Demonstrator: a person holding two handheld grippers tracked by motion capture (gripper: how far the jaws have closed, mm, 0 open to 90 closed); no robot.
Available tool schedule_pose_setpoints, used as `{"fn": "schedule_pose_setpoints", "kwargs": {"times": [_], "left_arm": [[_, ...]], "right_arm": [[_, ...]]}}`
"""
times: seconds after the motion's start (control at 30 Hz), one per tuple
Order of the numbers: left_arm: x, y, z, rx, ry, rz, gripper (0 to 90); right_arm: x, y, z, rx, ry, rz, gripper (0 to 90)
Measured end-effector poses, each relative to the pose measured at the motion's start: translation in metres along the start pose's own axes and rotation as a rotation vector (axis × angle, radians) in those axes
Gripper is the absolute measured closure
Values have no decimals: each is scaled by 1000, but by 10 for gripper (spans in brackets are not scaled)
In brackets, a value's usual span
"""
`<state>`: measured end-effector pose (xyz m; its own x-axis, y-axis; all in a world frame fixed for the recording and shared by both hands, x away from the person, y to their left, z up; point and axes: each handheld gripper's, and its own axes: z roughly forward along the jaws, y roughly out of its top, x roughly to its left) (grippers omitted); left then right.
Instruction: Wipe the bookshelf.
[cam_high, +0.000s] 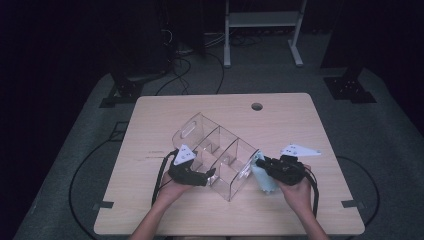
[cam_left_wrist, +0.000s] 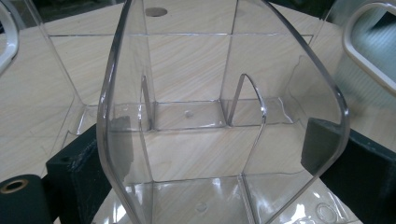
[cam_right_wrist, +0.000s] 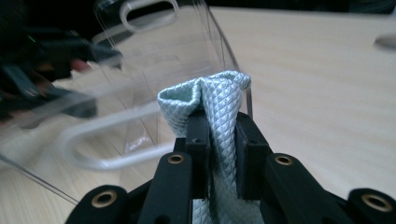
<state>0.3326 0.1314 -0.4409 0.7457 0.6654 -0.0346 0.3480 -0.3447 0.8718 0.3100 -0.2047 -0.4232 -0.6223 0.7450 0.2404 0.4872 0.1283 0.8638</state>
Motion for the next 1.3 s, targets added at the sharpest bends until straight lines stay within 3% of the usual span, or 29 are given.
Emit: {"fn": "schedule_pose_setpoints", "kwargs": {"times": [0.1, 0.17, 0.2, 0.23, 0.4, 0.43, 0.5, 0.57, 0.8, 0.83, 0.93, 1.13, 1.17, 1.23, 1.3], "left_arm": [[1, 1, 0, 2, -7, -3, 48], [2, 1, 0, -4, -22, -11, 44], [3, 1, -2, -15, -41, -26, 36], [3, 2, -3, -22, -46, -14, 37], [4, 2, -3, -27, -55, -16, 38], [3, 2, -4, -24, -50, -15, 39], [3, 2, -4, -24, -49, -15, 40], [3, 2, -4, -27, -46, -15, 42], [3, 2, -3, -31, -43, -14, 42], [2, 2, -3, -29, -42, -13, 42], [2, 2, -3, -28, -40, -14, 42], [1, 2, -2, -32, -31, -18, 44], [1, 2, -2, -28, -29, -13, 44], [1, 2, -2, -27, -28, -13, 44], [1, 2, -3, -29, -26, -14, 44]], "right_arm": [[-8, -14, 13, 59, -8, 23, 777], [-10, -16, 16, 69, -5, 34, 776], [-11, -16, 16, 66, -7, 38, 776], [-10, -13, 14, 57, -25, 27, 776], [-10, -14, 14, 38, -22, 33, 777], [-11, -20, 18, 57, 1, 57, 777], [-10, -24, 21, 72, 6, 58, 777], [-3, -32, 25, 115, 32, 56, 778], [18, -43, 26, 149, 89, 44, 778], [26, -47, 26, 162, 103, 28, 778], [36, -45, 23, 154, 112, 8, 778], [58, -34, 2, 65, 161, -47, 778], [66, -32, -1, 51, 159, -90, 778], [69, -34, 2, 64, 141, -117, 778], [65, -40, 9, 87, 152, -97, 778]]}}
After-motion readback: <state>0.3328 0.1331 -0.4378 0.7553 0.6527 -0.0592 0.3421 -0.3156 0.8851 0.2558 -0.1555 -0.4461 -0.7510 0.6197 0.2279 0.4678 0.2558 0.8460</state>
